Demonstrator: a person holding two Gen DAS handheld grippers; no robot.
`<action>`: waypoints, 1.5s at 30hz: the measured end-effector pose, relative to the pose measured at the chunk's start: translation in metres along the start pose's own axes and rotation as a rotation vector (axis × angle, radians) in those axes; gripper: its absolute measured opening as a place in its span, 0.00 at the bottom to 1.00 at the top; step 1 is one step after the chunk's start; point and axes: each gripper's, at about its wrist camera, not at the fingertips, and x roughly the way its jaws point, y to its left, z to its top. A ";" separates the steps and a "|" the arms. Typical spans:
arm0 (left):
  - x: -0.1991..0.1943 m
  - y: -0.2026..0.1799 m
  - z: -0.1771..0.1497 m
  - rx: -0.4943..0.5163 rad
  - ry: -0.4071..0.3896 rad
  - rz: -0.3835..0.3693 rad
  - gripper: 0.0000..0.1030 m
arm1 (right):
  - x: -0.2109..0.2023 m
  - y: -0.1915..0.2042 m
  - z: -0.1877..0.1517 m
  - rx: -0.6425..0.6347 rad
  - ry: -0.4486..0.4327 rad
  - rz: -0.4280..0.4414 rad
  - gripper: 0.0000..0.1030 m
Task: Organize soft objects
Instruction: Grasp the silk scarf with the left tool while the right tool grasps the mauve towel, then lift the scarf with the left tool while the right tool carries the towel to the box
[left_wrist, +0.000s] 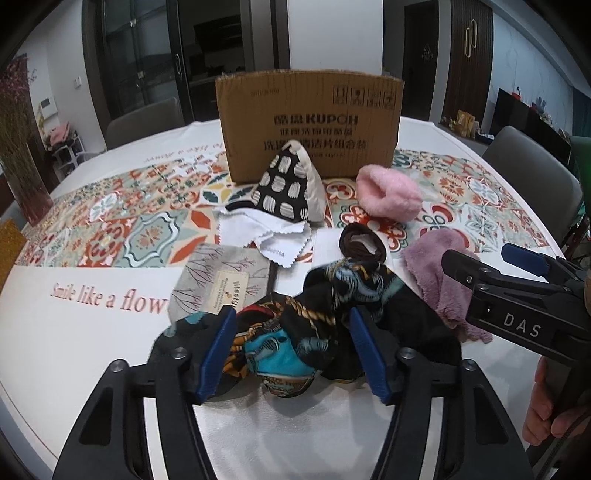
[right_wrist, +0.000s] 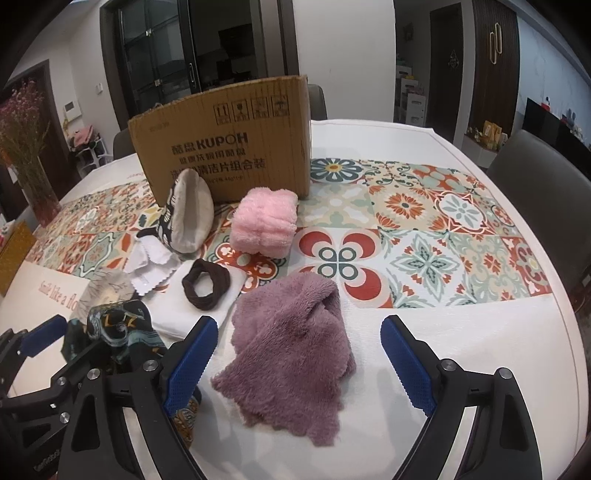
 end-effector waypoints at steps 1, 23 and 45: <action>0.003 0.000 0.000 -0.001 0.008 -0.005 0.60 | 0.004 0.000 0.000 -0.001 0.006 -0.002 0.88; 0.044 0.005 -0.007 -0.050 0.087 -0.050 0.41 | 0.042 0.008 -0.005 -0.041 0.072 -0.007 0.54; 0.003 0.015 0.002 -0.076 -0.011 -0.106 0.17 | -0.009 0.022 0.001 -0.052 0.013 0.027 0.26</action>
